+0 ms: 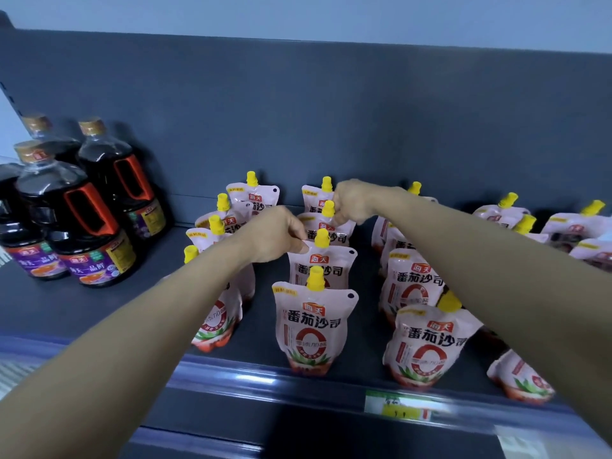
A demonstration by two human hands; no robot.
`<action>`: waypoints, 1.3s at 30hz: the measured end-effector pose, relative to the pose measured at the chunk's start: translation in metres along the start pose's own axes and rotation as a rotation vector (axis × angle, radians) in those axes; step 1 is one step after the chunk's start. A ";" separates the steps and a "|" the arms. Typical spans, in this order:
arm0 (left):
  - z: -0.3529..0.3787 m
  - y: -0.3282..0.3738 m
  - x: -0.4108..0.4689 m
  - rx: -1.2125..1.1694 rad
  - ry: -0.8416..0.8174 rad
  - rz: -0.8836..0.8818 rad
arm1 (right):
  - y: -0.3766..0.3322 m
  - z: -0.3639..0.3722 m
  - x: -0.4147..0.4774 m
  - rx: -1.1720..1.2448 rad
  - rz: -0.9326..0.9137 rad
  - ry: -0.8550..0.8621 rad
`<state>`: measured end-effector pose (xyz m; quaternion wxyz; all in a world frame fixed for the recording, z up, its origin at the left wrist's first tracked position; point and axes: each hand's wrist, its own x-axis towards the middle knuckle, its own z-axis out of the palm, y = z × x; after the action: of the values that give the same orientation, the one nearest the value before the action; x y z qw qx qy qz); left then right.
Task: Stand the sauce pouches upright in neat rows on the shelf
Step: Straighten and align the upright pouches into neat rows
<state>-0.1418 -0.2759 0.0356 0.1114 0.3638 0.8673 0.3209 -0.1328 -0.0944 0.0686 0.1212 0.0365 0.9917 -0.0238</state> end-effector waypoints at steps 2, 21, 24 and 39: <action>-0.002 -0.002 0.000 0.006 -0.026 0.015 | -0.002 0.000 -0.001 -0.041 0.000 -0.008; -0.011 -0.012 0.001 0.127 -0.121 0.160 | -0.009 0.008 -0.010 -0.093 0.139 0.063; -0.015 -0.011 0.000 0.144 -0.175 0.176 | -0.008 0.007 -0.011 -0.065 0.164 0.020; -0.014 -0.010 0.058 0.311 -0.050 -0.009 | 0.003 -0.001 -0.019 0.075 0.193 0.018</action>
<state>-0.1949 -0.2470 0.0419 0.0767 0.3807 0.9051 0.1731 -0.1141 -0.0932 0.0744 0.1128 0.1365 0.9830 -0.0487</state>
